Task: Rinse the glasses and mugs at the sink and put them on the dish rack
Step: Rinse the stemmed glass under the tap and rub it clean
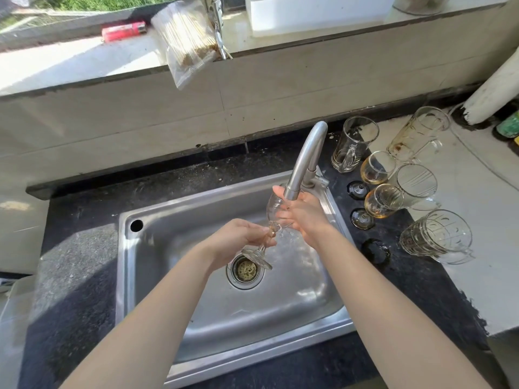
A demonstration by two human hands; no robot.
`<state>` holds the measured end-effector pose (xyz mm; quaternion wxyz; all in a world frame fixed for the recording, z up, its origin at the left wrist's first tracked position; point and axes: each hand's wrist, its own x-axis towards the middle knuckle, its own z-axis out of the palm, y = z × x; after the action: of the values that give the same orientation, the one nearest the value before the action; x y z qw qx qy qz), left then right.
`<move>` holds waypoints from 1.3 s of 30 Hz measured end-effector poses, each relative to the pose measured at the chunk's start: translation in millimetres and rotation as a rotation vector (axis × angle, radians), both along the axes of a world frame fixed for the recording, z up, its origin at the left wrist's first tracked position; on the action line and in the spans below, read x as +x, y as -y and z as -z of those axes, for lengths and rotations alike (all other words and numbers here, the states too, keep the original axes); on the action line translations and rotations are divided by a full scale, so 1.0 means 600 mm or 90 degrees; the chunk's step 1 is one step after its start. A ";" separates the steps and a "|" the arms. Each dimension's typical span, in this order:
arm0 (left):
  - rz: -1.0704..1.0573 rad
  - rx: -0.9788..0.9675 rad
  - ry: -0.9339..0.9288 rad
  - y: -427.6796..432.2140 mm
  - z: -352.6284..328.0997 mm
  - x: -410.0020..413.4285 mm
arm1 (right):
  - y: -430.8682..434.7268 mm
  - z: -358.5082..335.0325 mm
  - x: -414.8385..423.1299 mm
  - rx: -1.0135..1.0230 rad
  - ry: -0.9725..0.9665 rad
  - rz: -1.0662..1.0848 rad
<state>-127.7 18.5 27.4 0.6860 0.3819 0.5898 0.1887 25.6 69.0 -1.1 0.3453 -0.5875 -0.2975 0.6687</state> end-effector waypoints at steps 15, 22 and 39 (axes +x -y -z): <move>0.002 0.011 0.019 -0.011 0.007 0.000 | -0.006 -0.003 -0.002 0.078 0.095 0.060; -0.029 -0.061 0.117 -0.007 0.006 -0.003 | 0.011 -0.005 -0.019 0.170 0.259 -0.040; 0.117 -0.034 0.056 -0.012 -0.002 -0.016 | -0.015 -0.002 0.023 0.206 0.234 -0.094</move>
<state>-137.1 25.8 28.8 0.7354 0.4073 0.5267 0.1256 39.6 78.2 -0.1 0.3253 -0.6130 -0.5003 0.5178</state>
